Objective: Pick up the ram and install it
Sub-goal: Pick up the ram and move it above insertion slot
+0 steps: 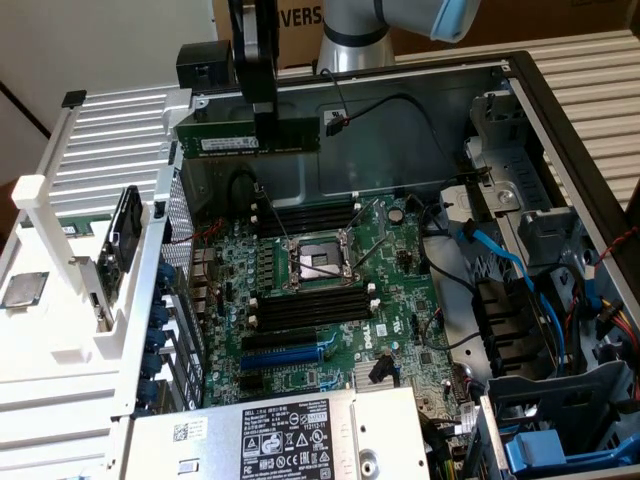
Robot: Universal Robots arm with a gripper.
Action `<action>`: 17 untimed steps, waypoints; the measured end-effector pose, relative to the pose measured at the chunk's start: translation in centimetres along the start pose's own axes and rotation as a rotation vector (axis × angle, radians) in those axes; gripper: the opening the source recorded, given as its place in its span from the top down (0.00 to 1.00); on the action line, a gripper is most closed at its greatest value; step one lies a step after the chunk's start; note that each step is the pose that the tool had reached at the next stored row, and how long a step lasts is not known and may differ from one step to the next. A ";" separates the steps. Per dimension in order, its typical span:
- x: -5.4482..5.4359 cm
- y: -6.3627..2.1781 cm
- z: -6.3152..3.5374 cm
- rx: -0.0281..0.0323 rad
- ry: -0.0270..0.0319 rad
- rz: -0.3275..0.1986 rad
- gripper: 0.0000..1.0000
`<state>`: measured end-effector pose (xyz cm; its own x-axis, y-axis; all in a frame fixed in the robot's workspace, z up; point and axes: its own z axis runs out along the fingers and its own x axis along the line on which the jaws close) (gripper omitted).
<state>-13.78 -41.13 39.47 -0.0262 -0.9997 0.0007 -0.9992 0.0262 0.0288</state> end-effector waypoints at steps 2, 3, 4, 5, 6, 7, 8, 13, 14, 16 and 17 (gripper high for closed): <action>0.0 -0.57 0.01 -0.0008 0.0005 -0.011 0.87; 0.0 -0.81 0.06 -0.0008 0.0006 -0.017 0.87; 0.0 -0.99 0.19 -0.0009 0.0018 -0.024 0.87; 0.0 -1.13 0.37 -0.0008 0.0036 -0.030 0.87; -0.1 -1.26 0.55 -0.0007 0.0052 -0.036 0.87; -0.1 -1.40 0.73 -0.0006 0.0065 -0.041 0.87; -0.1 -1.58 0.90 -0.0008 0.0078 -0.045 0.87; -0.2 -2.46 1.79 -0.0005 0.0124 -0.066 0.87; -0.2 -2.61 1.86 -0.0006 0.0128 -0.068 0.87; -0.2 -2.67 1.85 -0.0023 0.0131 -0.068 0.87; -0.2 -2.68 1.85 -0.0026 0.0130 -0.068 0.87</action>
<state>-11.14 -41.03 37.55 0.0423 -0.9990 0.0116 -0.9986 -0.0419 0.0318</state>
